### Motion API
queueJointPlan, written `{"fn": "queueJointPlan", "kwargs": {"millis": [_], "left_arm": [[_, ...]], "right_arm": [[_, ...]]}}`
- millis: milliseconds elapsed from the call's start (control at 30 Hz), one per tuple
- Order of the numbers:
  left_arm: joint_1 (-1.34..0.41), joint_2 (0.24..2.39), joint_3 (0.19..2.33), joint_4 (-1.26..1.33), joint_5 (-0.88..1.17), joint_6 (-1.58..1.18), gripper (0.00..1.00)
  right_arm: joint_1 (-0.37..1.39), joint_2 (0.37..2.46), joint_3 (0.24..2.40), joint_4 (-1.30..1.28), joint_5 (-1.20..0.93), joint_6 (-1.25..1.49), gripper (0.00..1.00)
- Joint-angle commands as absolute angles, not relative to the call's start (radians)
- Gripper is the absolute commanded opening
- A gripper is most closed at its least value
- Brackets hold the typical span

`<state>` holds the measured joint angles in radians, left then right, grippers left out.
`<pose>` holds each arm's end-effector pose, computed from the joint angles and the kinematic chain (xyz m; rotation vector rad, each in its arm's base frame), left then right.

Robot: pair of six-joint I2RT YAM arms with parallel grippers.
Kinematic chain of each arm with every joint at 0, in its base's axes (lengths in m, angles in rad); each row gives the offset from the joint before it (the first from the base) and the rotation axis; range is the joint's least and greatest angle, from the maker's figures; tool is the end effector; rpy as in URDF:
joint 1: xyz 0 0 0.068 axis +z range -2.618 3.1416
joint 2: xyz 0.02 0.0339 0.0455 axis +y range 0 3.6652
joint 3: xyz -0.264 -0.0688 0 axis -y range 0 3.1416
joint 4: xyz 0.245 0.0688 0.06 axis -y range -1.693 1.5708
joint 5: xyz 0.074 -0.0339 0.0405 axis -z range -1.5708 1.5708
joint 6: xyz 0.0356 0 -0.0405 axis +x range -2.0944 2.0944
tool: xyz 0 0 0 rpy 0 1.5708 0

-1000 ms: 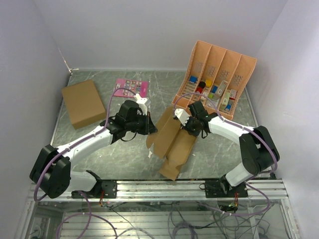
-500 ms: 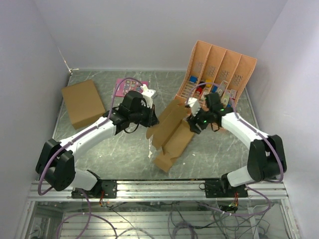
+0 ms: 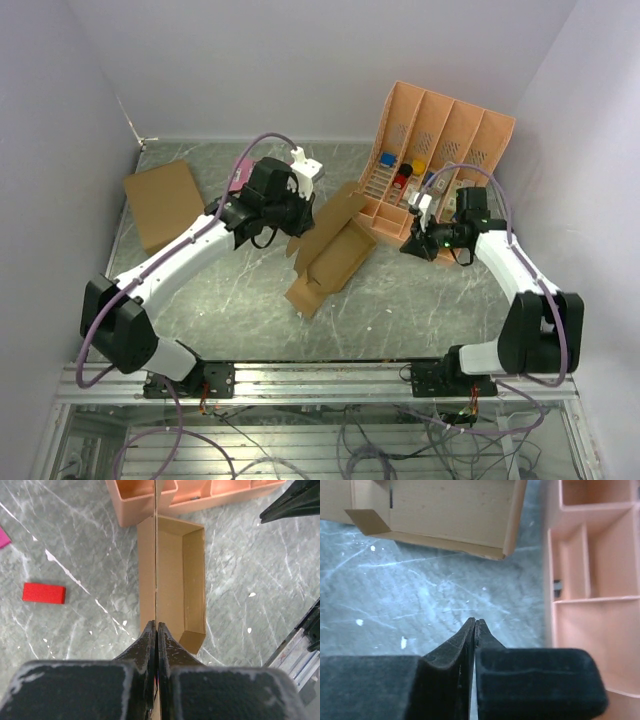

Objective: Fold the paper box

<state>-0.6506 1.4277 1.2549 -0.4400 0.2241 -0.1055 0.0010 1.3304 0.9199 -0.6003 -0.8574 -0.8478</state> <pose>0.2522 -0.2019 0.3293 0.7298 2.1244 -0.6644 0.2574 0.0272 0.2447 -1.1790 1.9013 0.6622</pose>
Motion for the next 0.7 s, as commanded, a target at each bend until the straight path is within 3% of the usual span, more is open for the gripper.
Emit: {"fn": "queueJointPlan", "kwargs": {"millis": [0,167,433,667], "left_arm": [[-0.649,1.486,1.288,-0.569,0.205,-0.132,0.07],[-0.650,1.482,1.256,-0.539,0.224,-0.161,0.07],[-0.648,1.502,1.262,-0.516,0.272,-0.196,0.07],[-0.649,1.509,1.242,-0.471,0.348,-0.238,0.07]], "right_arm": [[0.014,1.431,0.910,-0.547,-0.827,-0.593,0.00],[0.124,1.430,0.810,-0.323,-0.574,-0.241,0.00],[0.271,1.527,0.807,-0.302,-0.268,0.058,0.00],[0.300,1.580,0.844,-0.313,-0.262,0.135,0.00]]}}
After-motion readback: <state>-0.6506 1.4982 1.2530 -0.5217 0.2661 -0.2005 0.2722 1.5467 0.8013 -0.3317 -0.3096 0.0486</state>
